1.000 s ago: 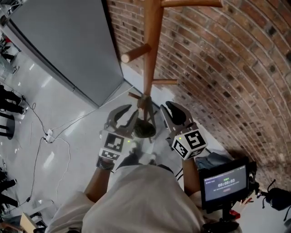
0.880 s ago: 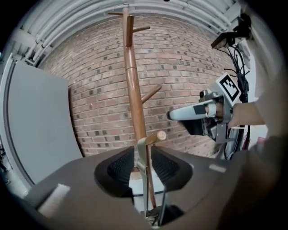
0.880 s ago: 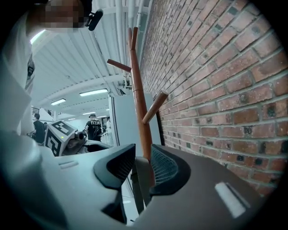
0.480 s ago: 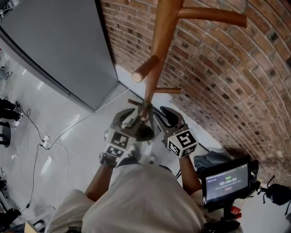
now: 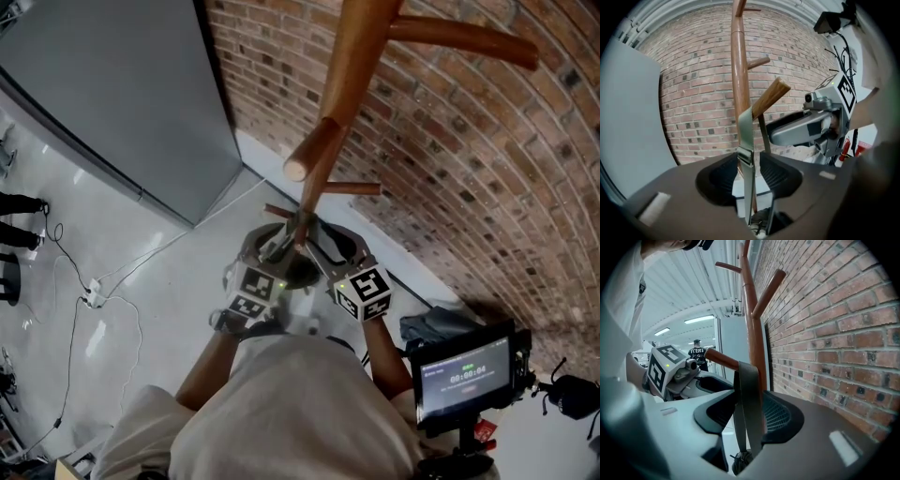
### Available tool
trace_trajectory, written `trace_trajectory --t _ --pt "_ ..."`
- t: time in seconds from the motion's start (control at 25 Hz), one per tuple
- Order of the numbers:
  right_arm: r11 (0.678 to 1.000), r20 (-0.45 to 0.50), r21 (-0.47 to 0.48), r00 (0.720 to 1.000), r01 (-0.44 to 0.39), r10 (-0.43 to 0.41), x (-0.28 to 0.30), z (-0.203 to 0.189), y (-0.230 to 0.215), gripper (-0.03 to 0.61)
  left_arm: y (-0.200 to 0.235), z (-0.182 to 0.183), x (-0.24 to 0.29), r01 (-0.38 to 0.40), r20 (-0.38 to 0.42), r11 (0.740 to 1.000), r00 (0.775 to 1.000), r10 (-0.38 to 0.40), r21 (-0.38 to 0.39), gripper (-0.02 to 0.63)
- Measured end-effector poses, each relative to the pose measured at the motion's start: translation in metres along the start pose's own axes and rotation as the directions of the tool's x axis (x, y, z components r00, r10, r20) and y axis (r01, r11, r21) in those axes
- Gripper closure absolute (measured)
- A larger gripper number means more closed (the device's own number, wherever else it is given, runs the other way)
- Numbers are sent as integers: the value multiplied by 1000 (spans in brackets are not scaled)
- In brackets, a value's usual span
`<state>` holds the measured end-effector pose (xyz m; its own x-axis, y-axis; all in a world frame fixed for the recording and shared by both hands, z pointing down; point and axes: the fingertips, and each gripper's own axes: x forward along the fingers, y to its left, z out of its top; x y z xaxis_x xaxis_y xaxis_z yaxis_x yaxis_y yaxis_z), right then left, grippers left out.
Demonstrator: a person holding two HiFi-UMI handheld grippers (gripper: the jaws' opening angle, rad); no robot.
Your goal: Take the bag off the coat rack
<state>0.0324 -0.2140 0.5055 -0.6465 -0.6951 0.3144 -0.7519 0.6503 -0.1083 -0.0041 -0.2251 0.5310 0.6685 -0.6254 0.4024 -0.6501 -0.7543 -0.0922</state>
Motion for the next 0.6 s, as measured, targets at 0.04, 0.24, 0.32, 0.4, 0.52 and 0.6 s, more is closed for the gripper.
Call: trace_trajectory --t 0.04,0.24,0.32,0.4,0.52,0.6 --pt "1000 -1 -1 1000 0 0 2 -1 1 400 0 -2 1 1 -3 1000 1000 -1 -1 466" --pt "999 -15 -32 1000 10 -10 10 -4 -1 427 1 -4 8 7 -3 1000 1000 -7 -6 466" --pt "999 -18 -42 1000 16 -17 11 -5 -3 456 3 -3 9 7 2 1000 1000 -7 -14 470" --pt "999 -16 -45 1000 20 -20 11 -5 -3 456 6 -2 10 6 11 1000 1000 -6 -26 485" --pt "999 -18 -48 1000 18 -19 13 -4 -3 456 7 -3 9 9 18 999 1000 -8 -36 497" --pt "999 -24 -46 1000 8 -10 13 -5 -3 460 6 -3 9 13 20 999 1000 -12 -41 506"
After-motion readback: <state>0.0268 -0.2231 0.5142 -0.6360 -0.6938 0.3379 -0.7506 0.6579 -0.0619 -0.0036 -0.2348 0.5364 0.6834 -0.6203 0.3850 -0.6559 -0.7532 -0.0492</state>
